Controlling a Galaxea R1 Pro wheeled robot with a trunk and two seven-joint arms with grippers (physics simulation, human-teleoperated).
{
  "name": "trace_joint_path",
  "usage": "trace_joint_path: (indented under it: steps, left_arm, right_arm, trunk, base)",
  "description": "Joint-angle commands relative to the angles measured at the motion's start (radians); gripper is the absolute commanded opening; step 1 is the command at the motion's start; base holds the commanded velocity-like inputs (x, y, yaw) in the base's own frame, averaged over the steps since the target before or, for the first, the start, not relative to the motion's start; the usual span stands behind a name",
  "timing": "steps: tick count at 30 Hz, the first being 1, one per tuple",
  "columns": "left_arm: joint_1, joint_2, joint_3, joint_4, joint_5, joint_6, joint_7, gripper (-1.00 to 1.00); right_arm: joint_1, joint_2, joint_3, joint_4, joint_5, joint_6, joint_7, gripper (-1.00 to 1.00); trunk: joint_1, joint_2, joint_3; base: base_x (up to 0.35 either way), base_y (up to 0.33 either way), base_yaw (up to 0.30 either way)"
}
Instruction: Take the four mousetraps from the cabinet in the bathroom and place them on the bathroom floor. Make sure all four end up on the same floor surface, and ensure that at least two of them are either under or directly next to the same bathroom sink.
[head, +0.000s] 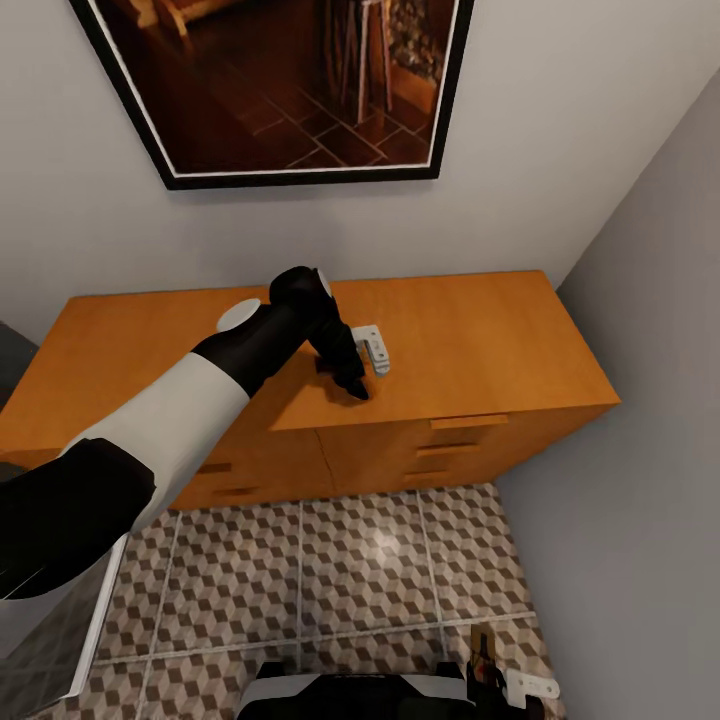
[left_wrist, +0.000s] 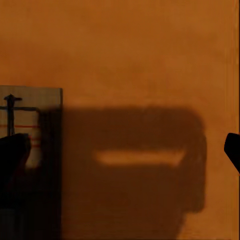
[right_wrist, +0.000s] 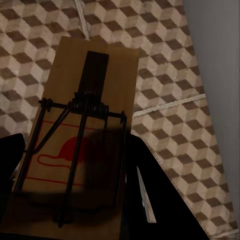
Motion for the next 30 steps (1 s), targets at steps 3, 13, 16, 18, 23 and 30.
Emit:
trace_joint_path:
  steps: [3, 13, 16, 18, 23, 30]
  left_arm:
    - [-0.001, 0.0, 0.0, -0.001, -0.006, 0.01, -0.007, 1.0]
    - [-0.001, 0.0, 0.0, -0.001, -0.006, 0.01, -0.007, 1.0]
    - [-0.001, 0.0, 0.0, -0.001, -0.006, 0.01, -0.007, 1.0]
    - [-0.001, 0.0, 0.0, -0.001, -0.006, 0.01, -0.008, 1.0]
    - [-0.001, 0.0, 0.0, -0.001, -0.005, 0.01, -0.007, 1.0]
    - [-0.001, 0.001, -0.001, -0.001, -0.005, 0.01, -0.007, 1.0]
  right_arm:
    - [0.0, 0.0, 0.009, 0.001, -0.003, -0.002, -0.007, -1.0]
    - [0.0, 0.0, 0.009, 0.001, -0.003, -0.002, -0.007, -1.0]
    - [0.0, 0.0, 0.009, 0.001, -0.003, -0.002, -0.008, -1.0]
    - [0.0, 0.0, 0.009, 0.001, -0.003, -0.002, -0.008, -1.0]
    - [0.0, 0.0, 0.009, 0.001, -0.003, -0.002, -0.008, -1.0]
    - [0.0, 0.0, 0.009, 0.001, -0.003, -0.002, -0.008, -1.0]
  trunk:
    - [0.0, -0.002, -0.001]
    - [0.0, -0.002, -0.001]
    - [0.0, -0.002, -0.001]
    - [0.0, -0.002, -0.001]
    - [0.0, -0.002, -0.001]
    - [0.0, -0.002, -0.001]
  base:
    - [-0.195, 0.189, 0.0]
    - [-0.086, 0.078, 0.0]
    - [-0.007, 0.006, 0.0]
    - [-0.001, 0.001, 0.0]
    - [-0.011, 0.0, 0.0]
    - [-0.155, 0.0, 0.0]
